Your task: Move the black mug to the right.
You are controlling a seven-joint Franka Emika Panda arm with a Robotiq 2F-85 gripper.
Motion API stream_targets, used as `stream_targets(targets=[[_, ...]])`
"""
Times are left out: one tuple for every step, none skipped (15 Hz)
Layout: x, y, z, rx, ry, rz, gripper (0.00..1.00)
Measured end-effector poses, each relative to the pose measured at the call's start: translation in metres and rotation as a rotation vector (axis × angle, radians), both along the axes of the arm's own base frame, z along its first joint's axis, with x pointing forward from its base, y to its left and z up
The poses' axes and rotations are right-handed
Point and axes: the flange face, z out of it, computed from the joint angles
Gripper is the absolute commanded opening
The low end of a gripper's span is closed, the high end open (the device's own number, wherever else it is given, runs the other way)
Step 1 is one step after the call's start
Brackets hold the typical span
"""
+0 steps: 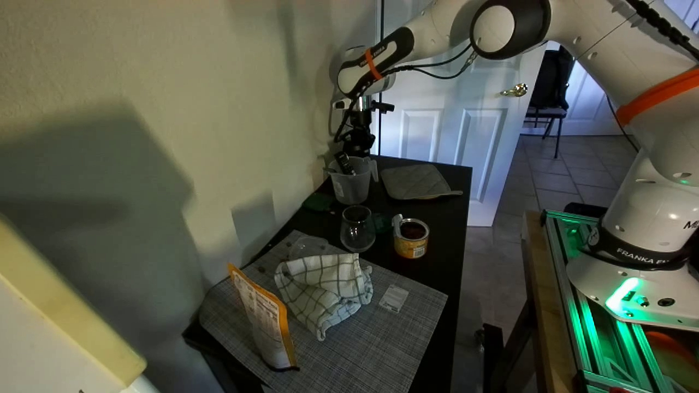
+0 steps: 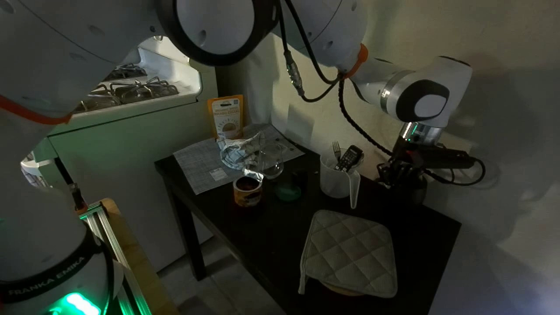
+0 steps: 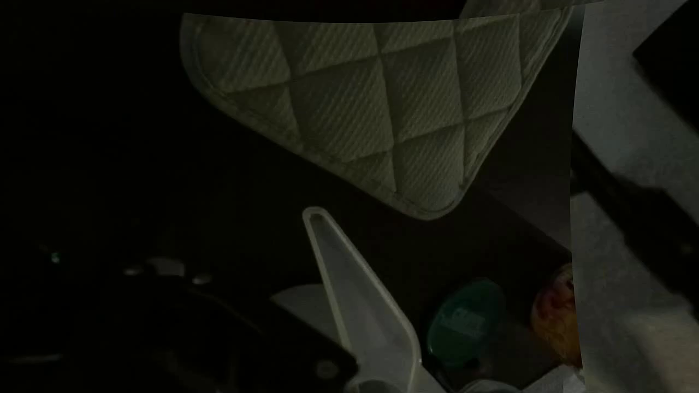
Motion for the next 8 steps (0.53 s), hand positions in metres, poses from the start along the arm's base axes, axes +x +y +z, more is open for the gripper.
stream_targets(targets=[[-0.0001, -0.0004, -0.0019, 0.001, 0.002, 0.0, 0.03], [-0.0002, -0.0004, -0.0036, 0.002, 0.004, -0.001, 0.03], [-0.0004, -0.0003, -0.0046, 0.002, 0.005, -0.001, 0.03], [-0.0005, -0.0002, -0.0051, 0.003, 0.006, -0.002, 0.03], [-0.0007, -0.0001, -0.0055, 0.003, 0.007, -0.003, 0.03], [-0.001, 0.0003, -0.0063, 0.004, 0.009, -0.004, 0.03], [-0.0017, 0.0011, -0.0078, 0.004, 0.011, -0.005, 0.03], [-0.0025, 0.002, -0.0096, 0.004, 0.012, -0.006, 0.03]])
